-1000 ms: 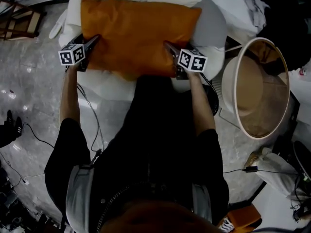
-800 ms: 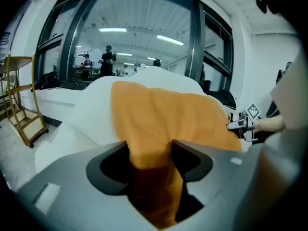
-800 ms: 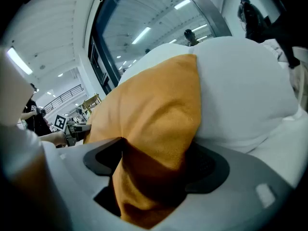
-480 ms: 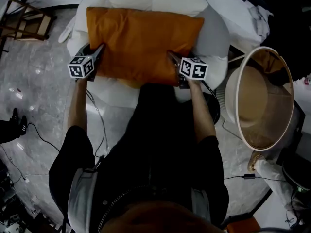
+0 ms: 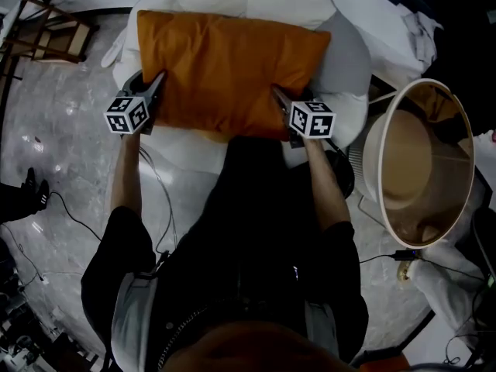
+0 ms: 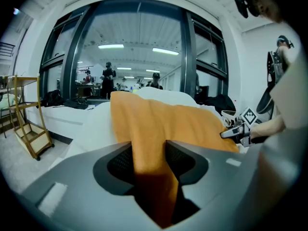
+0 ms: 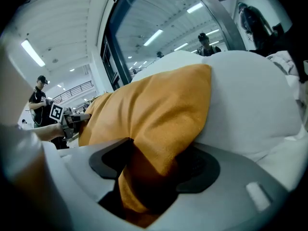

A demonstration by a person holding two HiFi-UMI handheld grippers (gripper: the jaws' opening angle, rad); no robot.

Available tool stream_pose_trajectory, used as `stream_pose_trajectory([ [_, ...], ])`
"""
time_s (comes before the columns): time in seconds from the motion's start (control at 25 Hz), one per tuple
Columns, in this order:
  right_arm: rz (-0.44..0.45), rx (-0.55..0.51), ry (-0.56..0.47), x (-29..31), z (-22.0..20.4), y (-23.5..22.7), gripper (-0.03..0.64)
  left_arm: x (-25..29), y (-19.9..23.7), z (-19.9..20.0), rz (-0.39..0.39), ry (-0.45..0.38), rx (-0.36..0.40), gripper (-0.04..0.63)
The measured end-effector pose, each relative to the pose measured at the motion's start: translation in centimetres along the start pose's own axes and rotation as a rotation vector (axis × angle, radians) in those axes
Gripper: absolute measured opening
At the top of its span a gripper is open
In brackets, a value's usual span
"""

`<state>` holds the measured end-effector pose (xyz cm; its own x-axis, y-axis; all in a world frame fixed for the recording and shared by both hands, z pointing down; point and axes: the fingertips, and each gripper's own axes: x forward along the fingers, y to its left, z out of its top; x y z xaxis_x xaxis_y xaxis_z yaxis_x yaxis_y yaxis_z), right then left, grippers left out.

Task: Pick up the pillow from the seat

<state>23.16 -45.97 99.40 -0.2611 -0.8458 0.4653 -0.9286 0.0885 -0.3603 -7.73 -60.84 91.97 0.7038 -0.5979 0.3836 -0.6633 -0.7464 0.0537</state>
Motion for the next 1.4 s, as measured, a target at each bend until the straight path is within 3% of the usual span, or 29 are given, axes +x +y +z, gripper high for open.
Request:
stream_pose_trajectory([
  [0.32,-0.039,-0.103,-0.183,-4.6,5.8,1.4,0.290,-2.4,-2.3,7.3,-0.005,-0.098,0.055,0.196],
  [0.6,-0.072,-0.148,-0.215,-11.7,14.5,3.5,0.291,-5.5,-5.4,16.9,-0.020,-0.100,0.042,0.196],
  [0.84,-0.104,-0.219,-0.225,-18.7,22.7,8.1,0.291,-10.7,-7.2,26.1,-0.035,-0.069,0.028,0.196],
  [1.2,-0.145,-0.294,-0.249,-29.6,37.4,16.8,0.288,-20.3,-9.0,41.3,-0.023,-0.117,-0.031,0.189],
  [1.4,-0.162,-0.334,-0.254,-34.3,43.4,22.2,0.288,-25.8,-9.0,47.6,-0.017,-0.153,-0.055,0.189],
])
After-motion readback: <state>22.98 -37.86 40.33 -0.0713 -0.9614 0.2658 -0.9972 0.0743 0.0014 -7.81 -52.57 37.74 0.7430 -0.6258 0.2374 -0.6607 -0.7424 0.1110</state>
